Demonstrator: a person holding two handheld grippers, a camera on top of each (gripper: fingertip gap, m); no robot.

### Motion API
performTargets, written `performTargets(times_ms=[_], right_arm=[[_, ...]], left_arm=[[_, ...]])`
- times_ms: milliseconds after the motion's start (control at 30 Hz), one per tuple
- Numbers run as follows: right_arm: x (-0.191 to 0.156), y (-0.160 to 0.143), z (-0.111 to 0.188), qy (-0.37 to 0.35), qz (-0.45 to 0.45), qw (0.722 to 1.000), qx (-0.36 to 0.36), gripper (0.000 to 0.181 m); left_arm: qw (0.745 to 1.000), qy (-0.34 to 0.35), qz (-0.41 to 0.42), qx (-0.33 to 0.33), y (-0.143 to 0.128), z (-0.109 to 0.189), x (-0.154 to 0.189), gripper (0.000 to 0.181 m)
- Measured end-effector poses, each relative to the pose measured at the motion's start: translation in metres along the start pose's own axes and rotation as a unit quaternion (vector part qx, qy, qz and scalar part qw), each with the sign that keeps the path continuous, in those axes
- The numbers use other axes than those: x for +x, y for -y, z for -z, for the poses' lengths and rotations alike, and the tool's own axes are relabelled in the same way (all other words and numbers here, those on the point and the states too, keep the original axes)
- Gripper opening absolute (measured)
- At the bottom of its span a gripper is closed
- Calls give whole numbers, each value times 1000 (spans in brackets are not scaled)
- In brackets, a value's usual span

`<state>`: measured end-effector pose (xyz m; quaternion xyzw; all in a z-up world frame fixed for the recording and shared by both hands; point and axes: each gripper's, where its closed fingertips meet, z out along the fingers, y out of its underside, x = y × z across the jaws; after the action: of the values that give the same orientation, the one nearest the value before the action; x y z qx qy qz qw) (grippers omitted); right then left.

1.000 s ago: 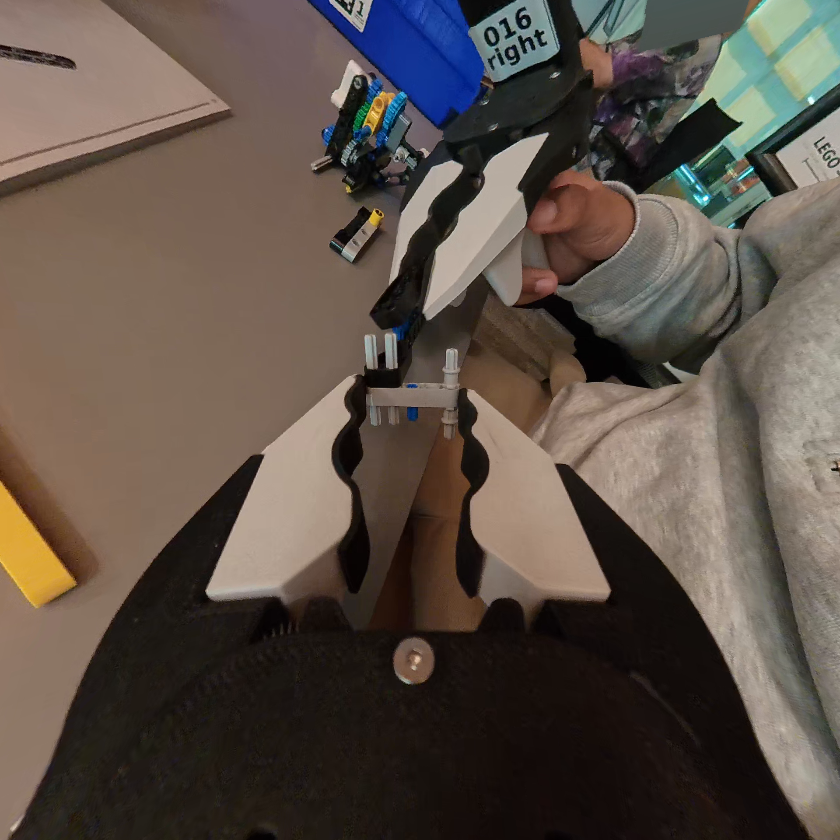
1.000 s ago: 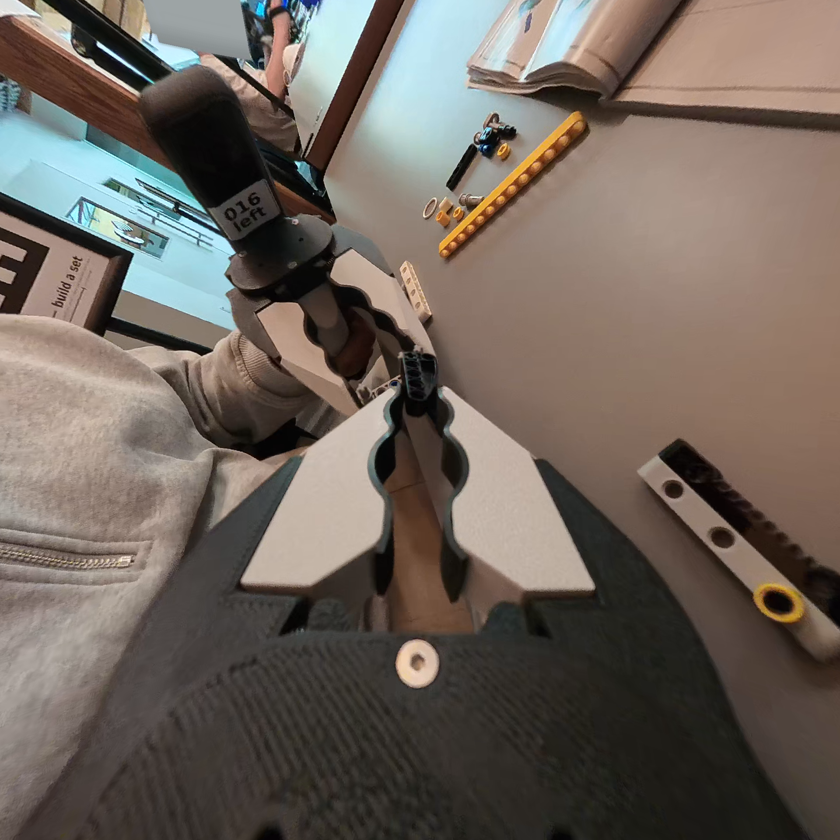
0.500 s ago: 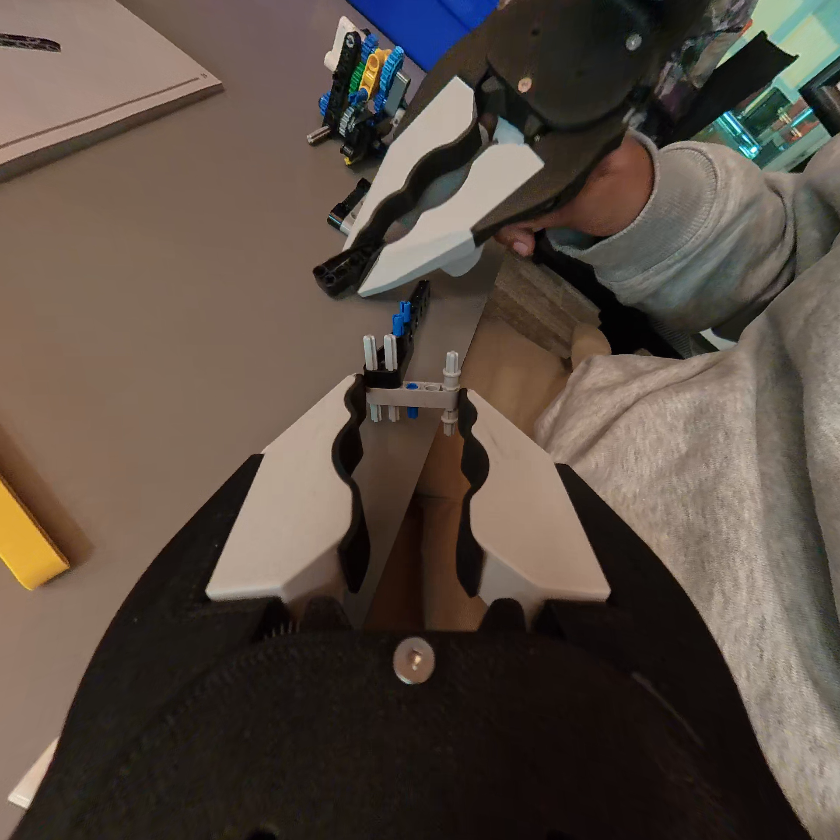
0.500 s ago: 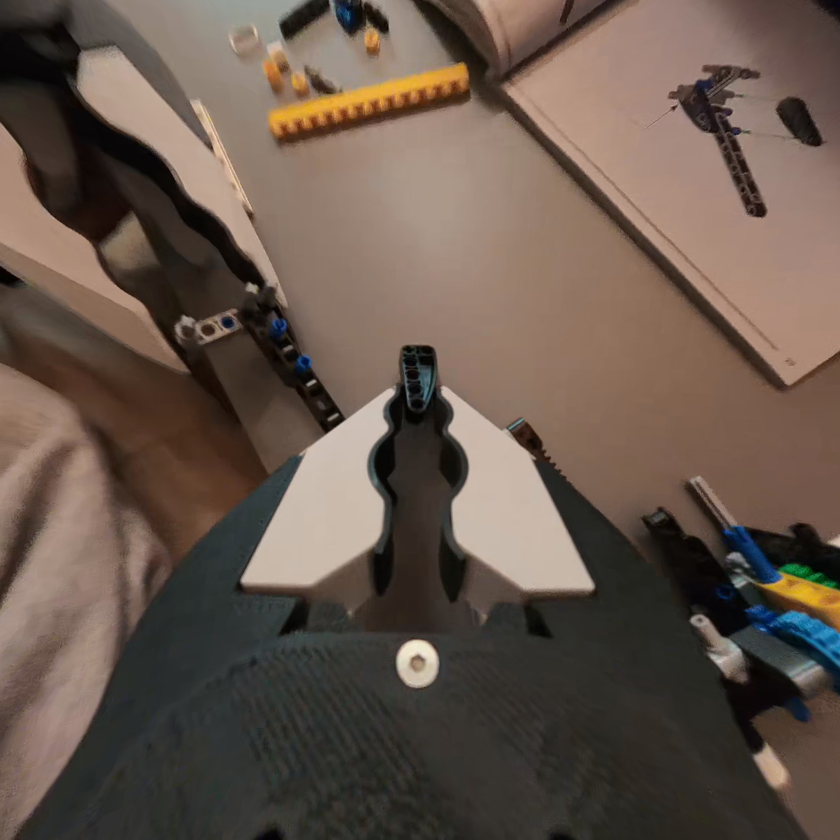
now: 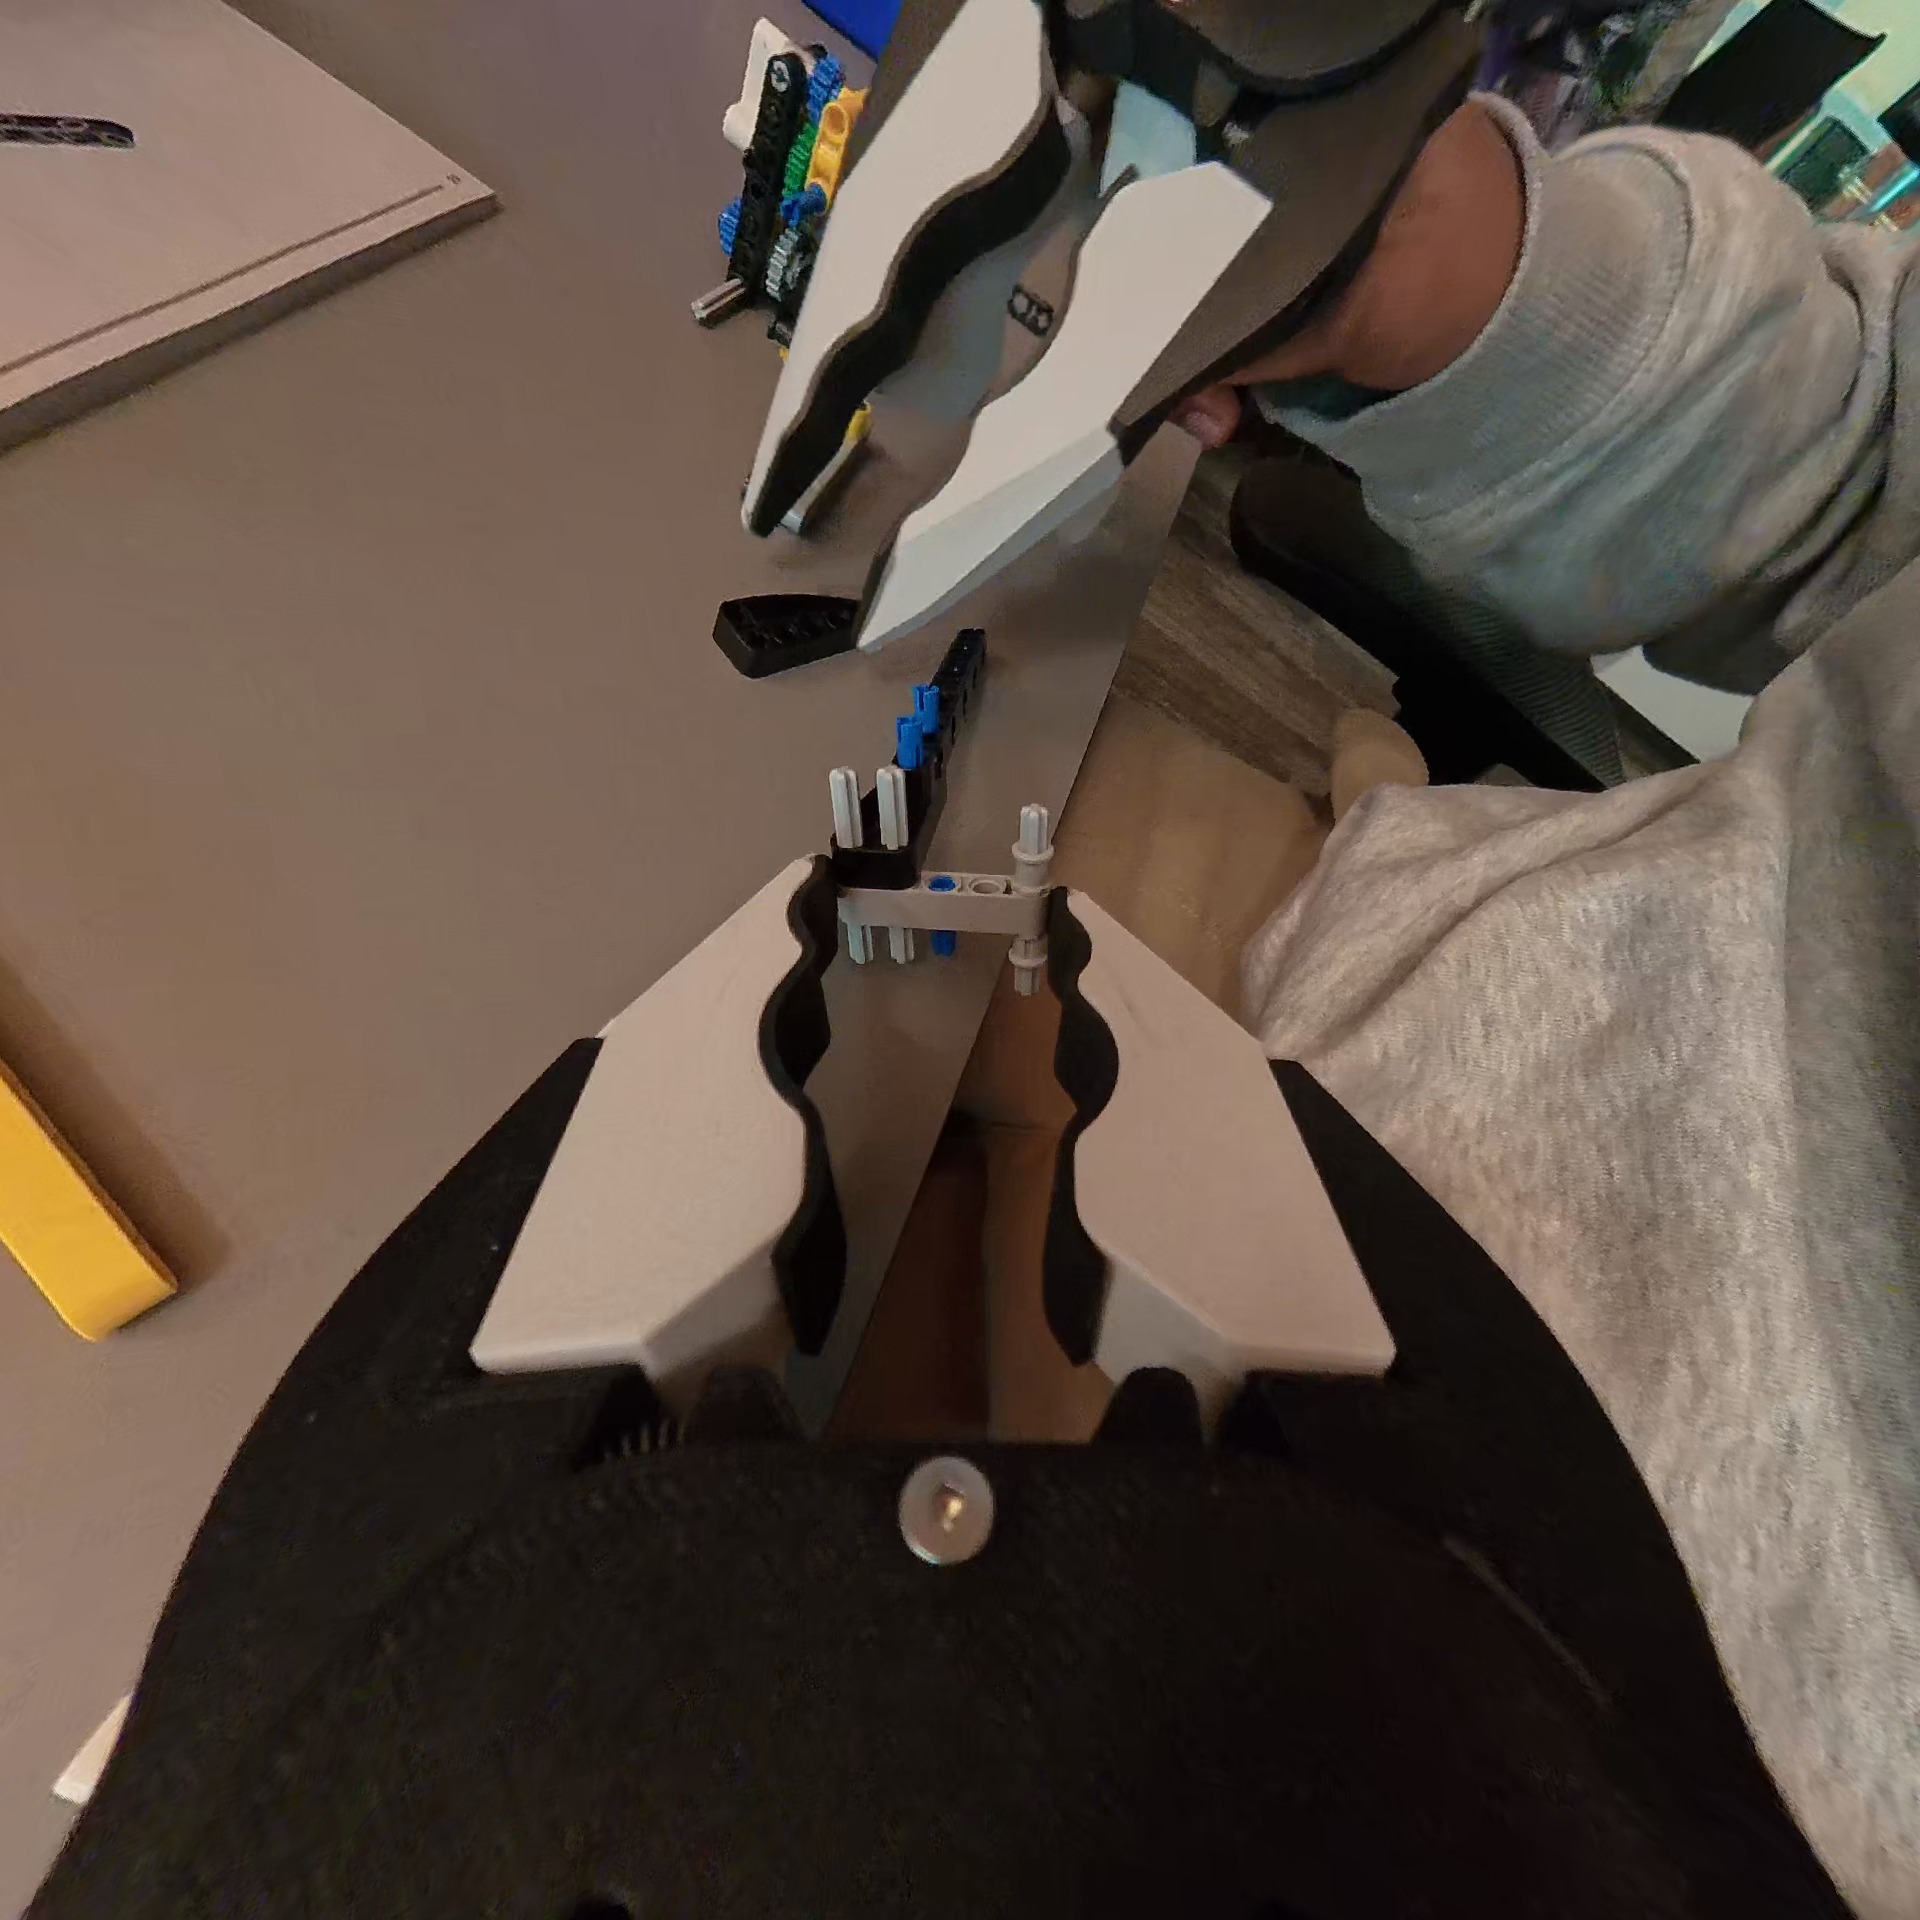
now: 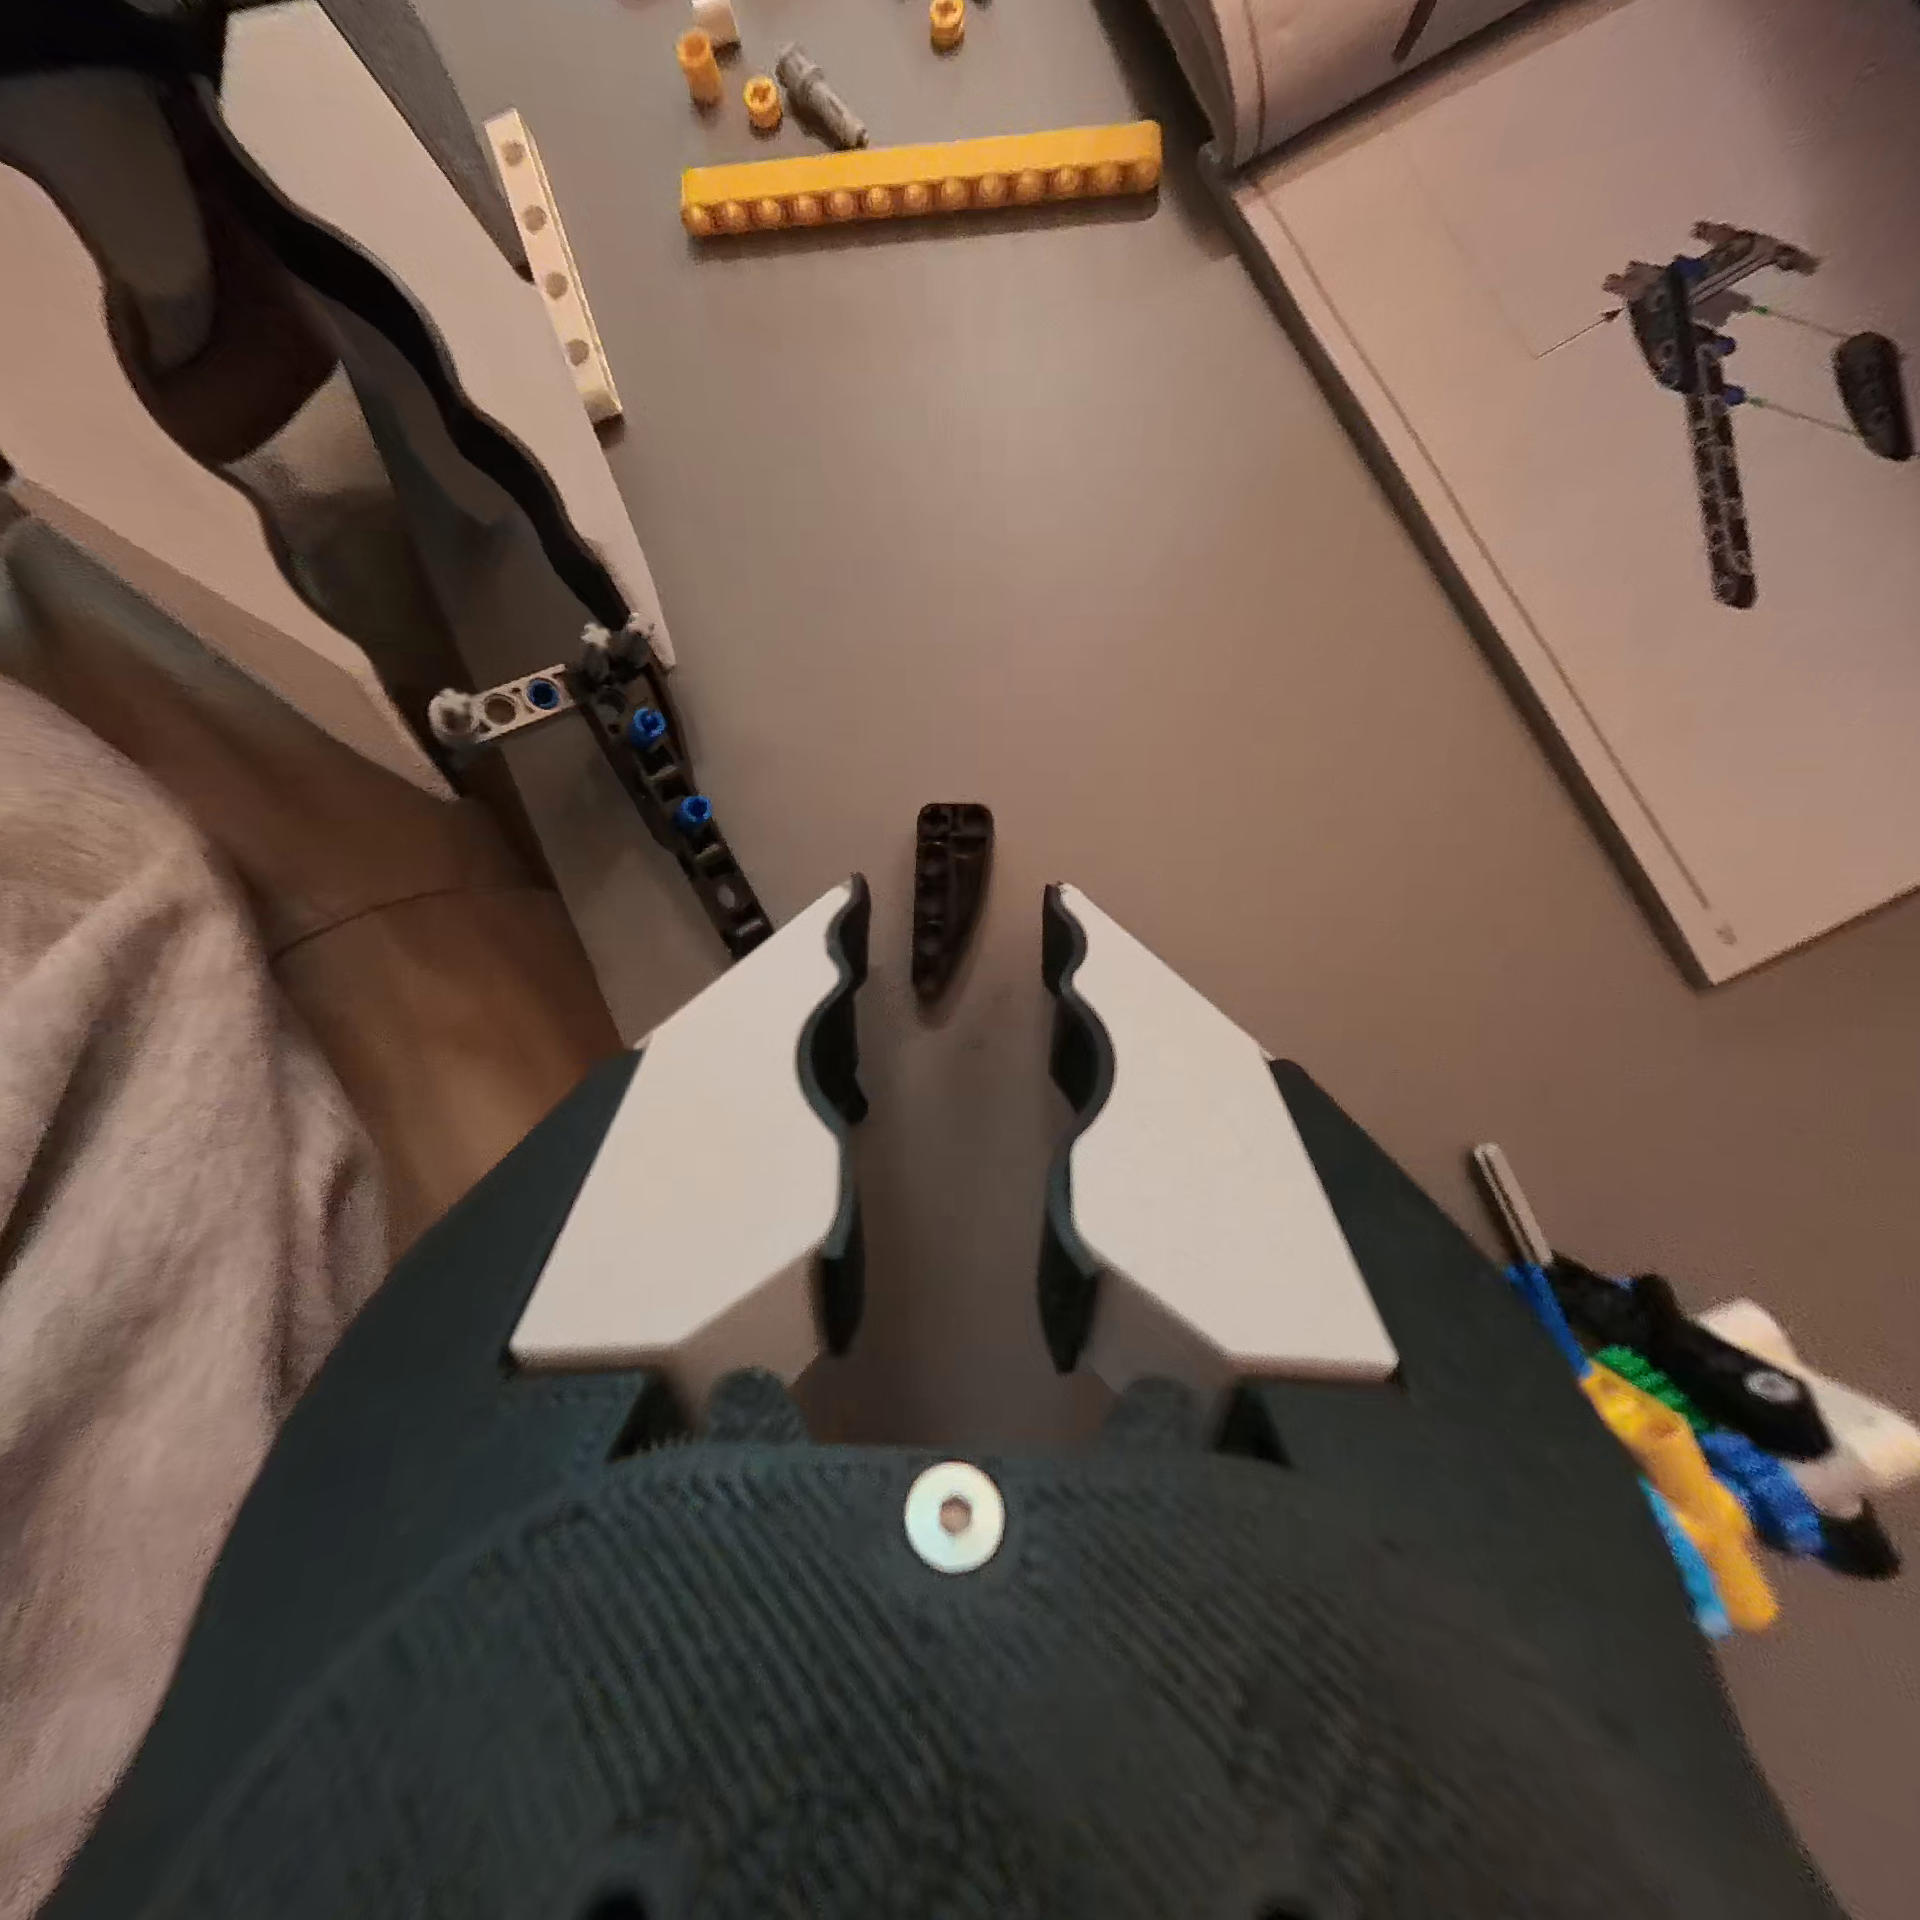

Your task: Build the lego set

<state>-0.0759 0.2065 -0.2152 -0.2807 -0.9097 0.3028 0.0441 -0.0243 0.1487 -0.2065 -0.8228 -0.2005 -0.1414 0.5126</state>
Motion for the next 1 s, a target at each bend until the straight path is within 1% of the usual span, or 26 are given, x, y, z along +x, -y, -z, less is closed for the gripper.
performTargets(times_ms=[33, 100, 167, 233, 300, 367, 467, 567, 733, 1000], right_arm=[[-1, -1, -4, 7, 2, 1000, -14, 33], [-3, -4, -10, 22, 4, 999, -37, 29], [0, -3, -12, 13, 14, 999, -40, 14], [2, 2, -9, 4, 29, 999, -34, 14], [-3, 13, -4, 14, 46, 999, -9, 13], [-18, 26, 4, 55, 63, 996, 26, 13], [-45, 43, 16, 140, 80, 984, 70, 13], [-56, 48, 19, 187, 109, 972, 94, 13], [-59, 40, 10, 211, 124, 966, 90, 13], [-62, 32, 8, 174, 210, 958, 86, 13]], left_arm=[[1000, 1, 0, 1, 0, 0, 0, 37], [1000, 2, 0, 3, 1, 0, -1, 37], [1000, 3, -1, 4, 1, 0, -2, 37], [1000, 4, -2, 4, 1, 0, -2, 37], [1000, 3, -2, 5, 1, 0, -2, 37], [1000, 1, -3, 6, 2, 0, -2, 37], [1000, -1, -9, 6, 1, 0, -1, 37], [1000, -1, -17, 6, 1, 0, -1, 37], [999, 3, -32, 5, 0, 0, 0, 37], [998, 18, -67, 4, -2, -2, 0, 36]])
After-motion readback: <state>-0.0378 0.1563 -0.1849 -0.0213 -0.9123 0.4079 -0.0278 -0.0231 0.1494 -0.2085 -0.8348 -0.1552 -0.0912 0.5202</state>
